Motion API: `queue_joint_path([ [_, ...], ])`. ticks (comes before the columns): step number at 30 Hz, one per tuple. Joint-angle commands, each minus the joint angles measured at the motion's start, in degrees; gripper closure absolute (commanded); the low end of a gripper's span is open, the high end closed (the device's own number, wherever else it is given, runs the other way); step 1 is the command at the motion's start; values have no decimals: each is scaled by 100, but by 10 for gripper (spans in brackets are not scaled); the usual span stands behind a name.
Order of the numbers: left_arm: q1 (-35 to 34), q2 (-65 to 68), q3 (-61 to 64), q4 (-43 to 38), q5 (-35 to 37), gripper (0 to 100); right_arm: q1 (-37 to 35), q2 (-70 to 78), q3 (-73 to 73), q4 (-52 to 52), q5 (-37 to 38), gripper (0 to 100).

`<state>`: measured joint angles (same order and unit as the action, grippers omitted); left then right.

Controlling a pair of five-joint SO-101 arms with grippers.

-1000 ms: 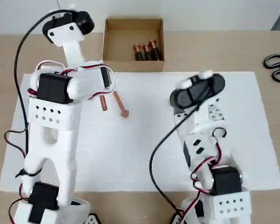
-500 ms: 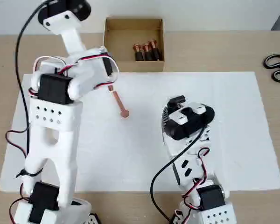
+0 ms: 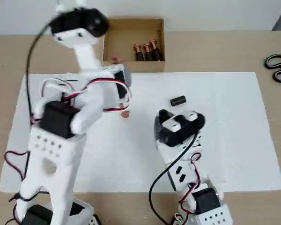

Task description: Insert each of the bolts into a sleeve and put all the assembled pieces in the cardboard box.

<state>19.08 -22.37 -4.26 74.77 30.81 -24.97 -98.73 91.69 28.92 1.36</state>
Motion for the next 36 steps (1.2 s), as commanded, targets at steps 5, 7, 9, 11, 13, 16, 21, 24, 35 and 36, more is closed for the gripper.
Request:
queue_joint_path([
  [5, 26, -193, 1086, -1231, -9, 994, -259, -66, -18, -75, -53, 995],
  [7, 26, -193, 1455, -1538, 0, 994, -268, -75, -35, 101, -62, 995],
  [9, 26, -193, 1815, -1846, 176, 994, -338, -75, -44, 215, -62, 995],
  [11, 26, -193, 2141, -2145, 316, 994, -462, -66, -35, 277, -62, 995],
  [13, 26, -202, 2387, -2391, 360, 994, -514, -66, -26, 277, -62, 995],
  [16, 35, -457, 2580, -2505, 360, 994, -514, -66, -18, 286, -299, 995],
  [21, 352, -1266, 3073, -2585, 325, 994, -514, -57, -9, 400, -492, 995],
  [24, 457, -1705, 3662, -3095, 325, 994, -532, -57, 88, 382, -492, 995],
  [35, 941, -2831, 5727, -4835, -237, 994, -532, -57, 193, 382, -492, 995],
  [36, 949, -2840, 5745, -4826, -237, 994, -532, -57, 193, 374, -492, 995],
])
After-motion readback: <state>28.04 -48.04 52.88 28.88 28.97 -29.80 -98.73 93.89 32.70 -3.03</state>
